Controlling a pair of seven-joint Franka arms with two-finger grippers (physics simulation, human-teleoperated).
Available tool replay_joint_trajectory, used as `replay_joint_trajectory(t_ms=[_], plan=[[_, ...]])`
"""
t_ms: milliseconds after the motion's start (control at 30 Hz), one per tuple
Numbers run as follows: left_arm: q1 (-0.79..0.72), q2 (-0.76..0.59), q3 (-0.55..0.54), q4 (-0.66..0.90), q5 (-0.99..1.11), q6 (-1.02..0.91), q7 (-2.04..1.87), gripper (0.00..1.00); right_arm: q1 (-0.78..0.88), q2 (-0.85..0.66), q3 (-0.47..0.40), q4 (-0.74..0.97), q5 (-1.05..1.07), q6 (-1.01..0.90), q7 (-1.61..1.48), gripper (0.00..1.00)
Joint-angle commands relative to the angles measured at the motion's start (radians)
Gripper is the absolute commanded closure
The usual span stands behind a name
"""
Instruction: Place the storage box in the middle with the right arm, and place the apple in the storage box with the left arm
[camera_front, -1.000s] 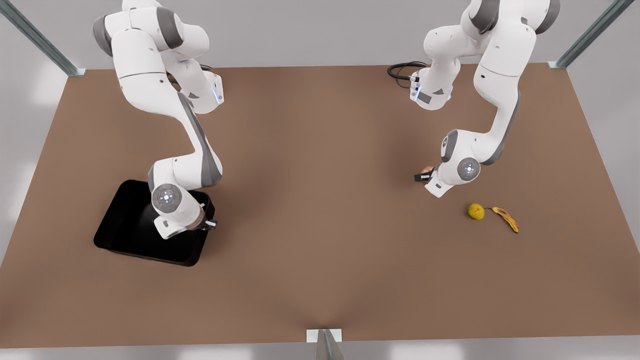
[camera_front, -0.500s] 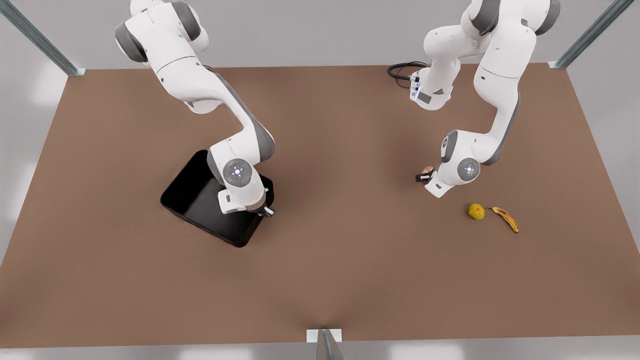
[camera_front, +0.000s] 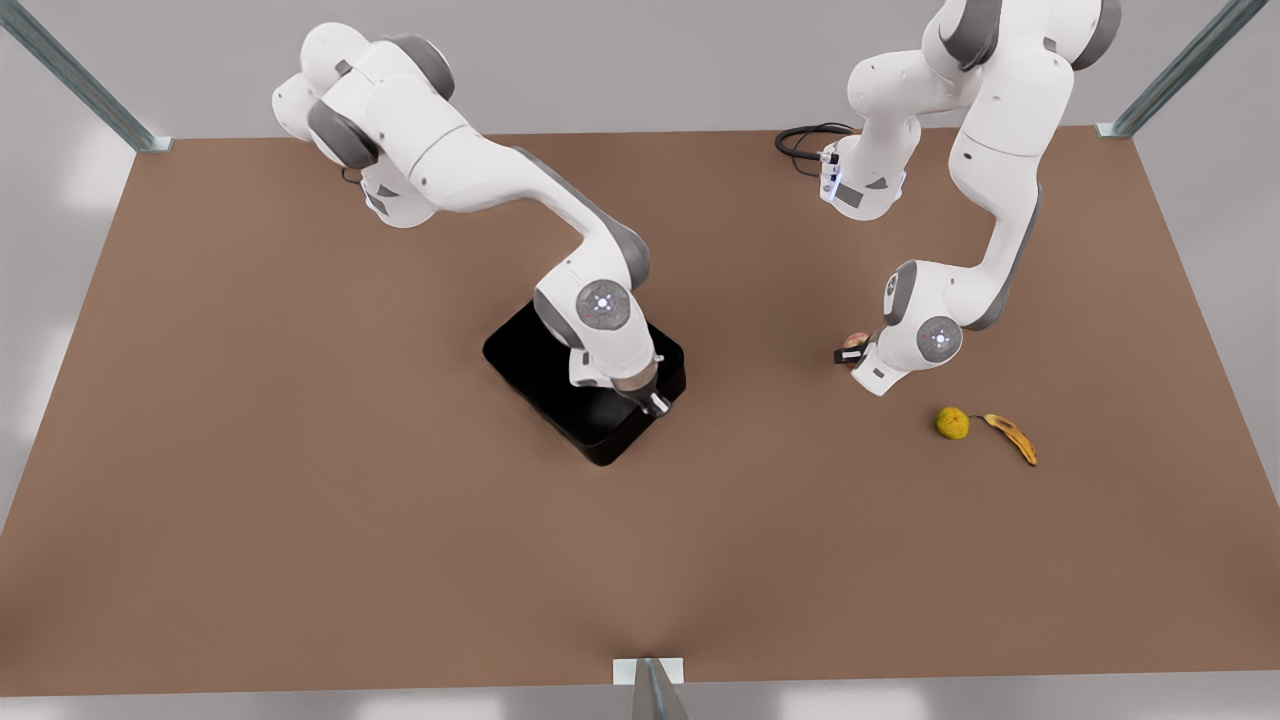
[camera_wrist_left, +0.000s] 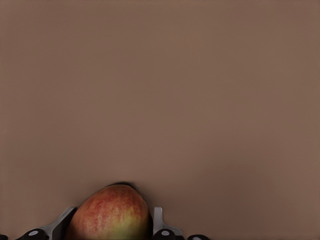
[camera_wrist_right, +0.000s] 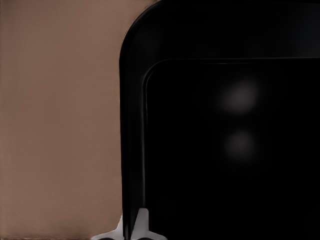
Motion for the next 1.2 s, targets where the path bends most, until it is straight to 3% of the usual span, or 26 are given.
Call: replay_joint_trajectory(t_ms=[0,67,233,300,400,467,533,600,900,1167], plan=[[0.000,0.000,0.000,0.000,0.001,0.000,0.000,0.22,0.002,0.005,0.000,-0.001,0.000,0.013,0.015,0.79],[0.000,-0.002,0.000,0.000,0.001,0.000,0.000,0.22,-0.004,-0.003,-0.001,-0.001,0.000,0.008,0.012,0.00],[0.000,-0.008,-0.002,-0.002,0.001,-0.005,0.000,0.23,-0.006,-0.021,-0.001,-0.001,0.000,0.012,0.008,0.00],[0.002,-0.009,-0.002,-0.002,0.001,-0.008,0.000,0.23,-0.055,-0.138,0.000,-0.026,0.004,-0.047,-0.092,0.00],[0.002,-0.011,-0.003,-0.002,0.001,-0.011,0.000,0.23,-0.251,-0.400,0.020,-0.055,0.121,-0.453,-0.612,0.00],[0.002,-0.014,-0.003,-0.002,0.001,-0.012,-0.002,0.23,-0.410,-0.529,-0.027,-0.085,0.107,-0.645,-1.020,0.00],[0.002,-0.021,-0.005,-0.002,0.001,-0.018,-0.002,0.23,-0.440,-0.548,-0.161,-0.159,0.095,-0.601,-1.213,0.00],[0.002,-0.043,-0.005,-0.002,-0.004,-0.040,-0.002,0.23,-0.553,-0.565,-0.167,-0.266,0.029,-0.440,-1.374,0.00],[-0.003,-0.144,-0.018,0.031,-0.025,-0.115,-0.003,0.23,-0.569,-0.549,-0.167,-0.263,0.026,-0.444,-1.376,0.00],[-0.040,-0.147,-0.183,0.267,-0.125,-0.265,-0.159,0.23,-0.569,-0.552,-0.167,-0.265,0.026,-0.449,-1.376,0.00]])
